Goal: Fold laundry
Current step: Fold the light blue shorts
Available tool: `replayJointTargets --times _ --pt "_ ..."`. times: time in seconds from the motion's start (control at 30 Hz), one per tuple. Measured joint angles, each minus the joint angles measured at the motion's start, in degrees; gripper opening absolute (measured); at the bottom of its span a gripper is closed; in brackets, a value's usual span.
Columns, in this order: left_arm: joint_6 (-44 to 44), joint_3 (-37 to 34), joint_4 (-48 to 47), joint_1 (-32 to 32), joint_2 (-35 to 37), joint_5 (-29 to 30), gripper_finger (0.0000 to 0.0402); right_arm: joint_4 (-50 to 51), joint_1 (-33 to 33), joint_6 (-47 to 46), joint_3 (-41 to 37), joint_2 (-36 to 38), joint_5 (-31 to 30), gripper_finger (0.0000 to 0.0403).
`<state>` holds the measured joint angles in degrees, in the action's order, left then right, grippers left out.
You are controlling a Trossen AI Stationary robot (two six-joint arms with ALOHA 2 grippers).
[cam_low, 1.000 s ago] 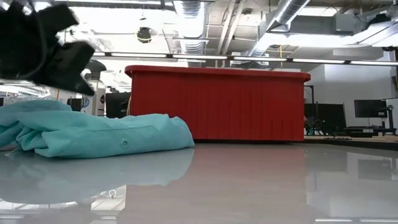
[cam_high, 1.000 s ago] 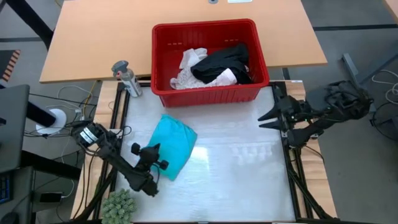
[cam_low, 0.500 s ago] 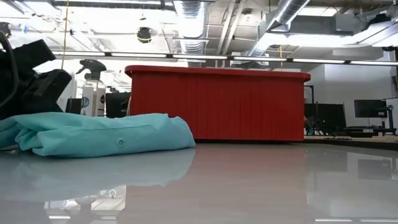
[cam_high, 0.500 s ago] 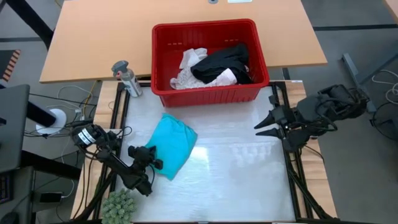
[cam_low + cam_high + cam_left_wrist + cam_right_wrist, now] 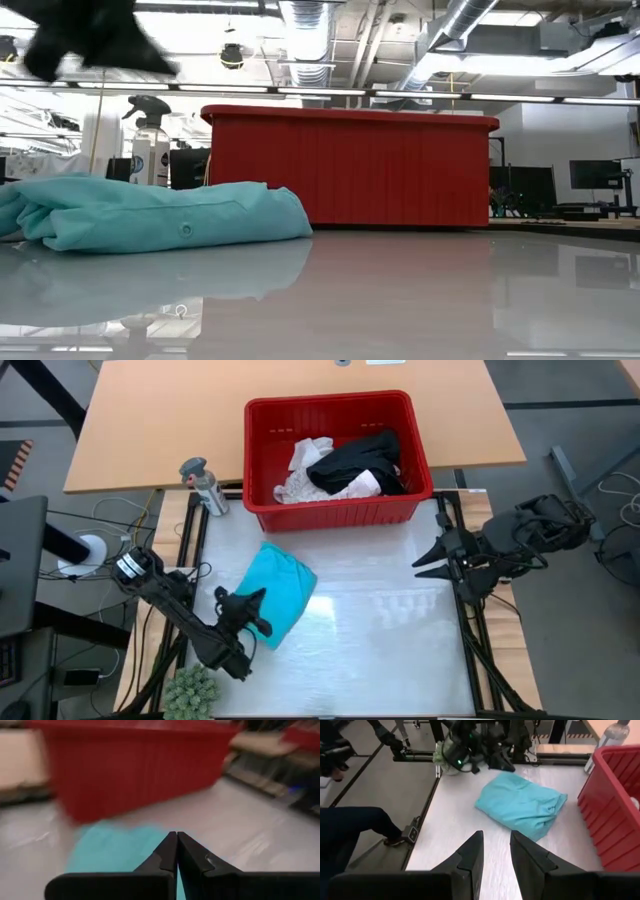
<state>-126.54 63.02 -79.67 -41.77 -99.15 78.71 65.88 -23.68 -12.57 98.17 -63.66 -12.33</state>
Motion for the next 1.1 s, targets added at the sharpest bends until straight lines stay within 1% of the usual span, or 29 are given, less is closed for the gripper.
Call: replayJointTargets --times 0.07,0.17,0.27,0.37,0.43,0.47,0.5,0.53,0.57,0.6,0.63,0.67,0.77,0.87,0.97,1.1 --pt "6.89 1.33 4.84 2.14 -0.04 2.14 0.0000 0.57 0.01 -0.92 0.00 0.00 -0.01 0.0122" --pt "19.64 1.49 15.96 5.84 -0.06 2.05 0.0000 1.20 0.00 -1.10 0.00 -0.09 0.00 0.0122" --pt "36.77 1.49 29.10 9.18 -0.09 -1.75 0.0000 1.49 0.00 -1.31 0.00 -0.13 0.01 0.0122" --pt "57.24 1.47 44.19 12.37 -0.11 -8.77 0.0000 1.60 0.00 -1.81 0.00 -0.09 0.14 0.0122" --pt "72.21 1.49 56.39 14.54 -0.11 -16.95 0.0000 2.16 0.00 -2.64 0.00 -0.09 0.23 0.0122" --pt "79.17 1.49 62.43 15.80 -0.05 -23.97 0.0000 2.81 0.00 -3.18 0.00 -0.09 0.23 0.0122" --pt "85.43 1.49 67.94 17.06 0.08 -32.52 0.0000 3.69 0.00 -3.97 0.00 -0.09 0.24 0.0122" --pt "90.24 1.50 72.42 18.32 0.14 -40.54 0.0000 4.62 0.00 -4.82 0.00 -0.09 0.23 0.0122" --pt "93.56 1.53 75.62 19.46 0.19 -47.21 0.0000 5.70 -0.01 -5.92 0.00 -0.09 0.25 0.0122" --pt "95.62 1.55 77.57 20.57 0.21 -51.61 0.0000 7.10 -0.15 -7.34 0.00 -0.09 0.23 0.0122" --pt "96.31 1.62 78.06 21.70 0.30 -53.70 0.0000 8.57 -0.53 -8.88 0.00 -0.09 0.23 0.0122" --pt "96.17 1.69 76.47 22.81 0.72 -53.93 0.0000 9.88 -1.06 -10.45 0.00 -0.09 0.25 0.0122" --pt "92.65 1.75 66.67 26.71 2.35 -52.33 0.0000 14.76 -4.47 -15.85 -0.16 -0.15 0.23 0.0122" --pt "91.76 1.25 59.14 30.20 3.81 -53.49 0.0000 17.98 -10.35 -19.51 -3.60 0.75 -0.73 0.0122" --pt "95.36 1.25 57.85 31.99 5.25 -54.98 0.0000 16.82 -18.40 -21.95 -10.62 4.18 -6.54 0.0122" --pt "100.47 1.25 58.79 33.62 8.22 -55.49 0.0000 16.17 -28.56 -27.31 -23.03 12.33 -20.07 0.0122"
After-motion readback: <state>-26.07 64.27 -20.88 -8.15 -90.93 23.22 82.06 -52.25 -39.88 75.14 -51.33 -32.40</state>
